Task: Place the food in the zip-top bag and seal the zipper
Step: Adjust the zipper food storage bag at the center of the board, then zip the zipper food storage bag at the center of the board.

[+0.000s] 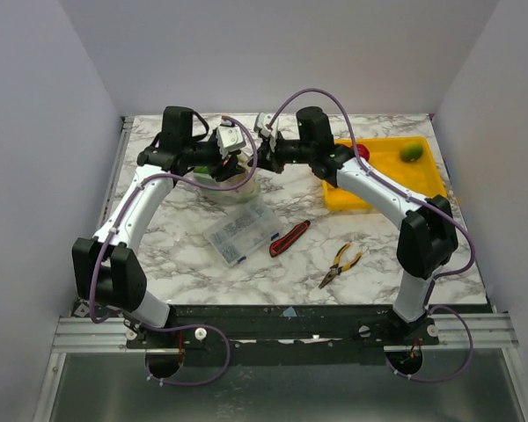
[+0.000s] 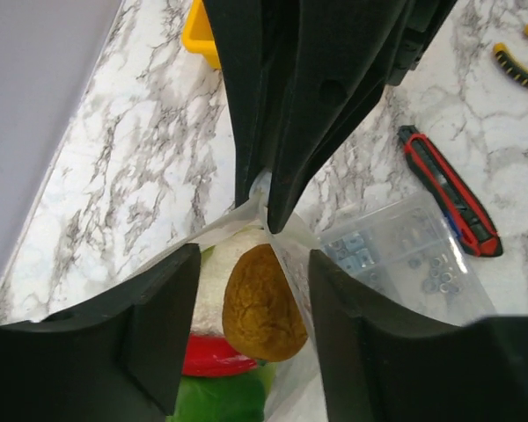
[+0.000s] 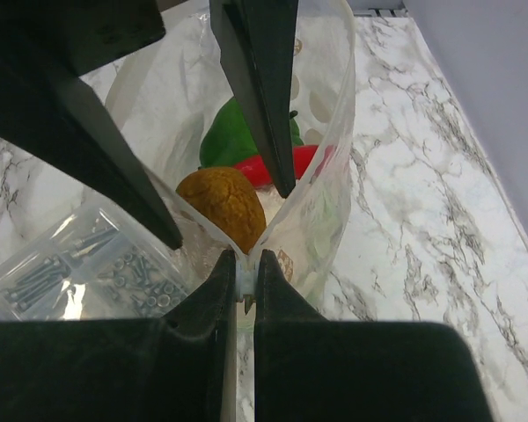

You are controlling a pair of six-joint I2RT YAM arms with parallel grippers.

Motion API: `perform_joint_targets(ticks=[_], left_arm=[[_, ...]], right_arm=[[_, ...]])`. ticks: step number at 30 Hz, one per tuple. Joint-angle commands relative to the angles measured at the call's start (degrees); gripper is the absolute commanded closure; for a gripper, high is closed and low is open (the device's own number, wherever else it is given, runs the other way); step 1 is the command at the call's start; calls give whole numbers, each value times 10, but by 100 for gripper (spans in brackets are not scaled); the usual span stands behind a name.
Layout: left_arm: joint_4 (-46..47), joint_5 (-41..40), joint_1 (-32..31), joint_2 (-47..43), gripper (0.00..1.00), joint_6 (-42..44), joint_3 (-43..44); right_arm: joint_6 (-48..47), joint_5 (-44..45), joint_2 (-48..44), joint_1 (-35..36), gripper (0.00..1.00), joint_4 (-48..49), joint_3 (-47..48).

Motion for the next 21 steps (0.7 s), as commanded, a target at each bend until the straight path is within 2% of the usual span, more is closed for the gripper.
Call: perform_joint_targets(ticks=[1, 3, 6, 7, 10, 16, 21], left_arm=[[92, -53, -5, 0, 56, -1, -32], [101, -68, -5, 0, 69, -12, -34], [82, -65, -5, -1, 81, -10, -29], [78, -60, -5, -3, 87, -11, -29], [71, -47, -5, -5, 100, -19, -29], [77, -28, -5, -16, 100, -27, -44], [95, -16, -5, -27, 100, -40, -54]], right_arm=[[12, -25, -26, -1, 100, 24, -5], [20, -22, -26, -1, 100, 30, -8], [42, -8, -34, -1, 99, 81, -32], [52, 1, -36, -1, 95, 99, -43], [102, 23, -34, -3, 71, 166, -72], [185, 39, -37, -15, 61, 330, -164], [222, 17, -20, -20, 63, 370, -172]])
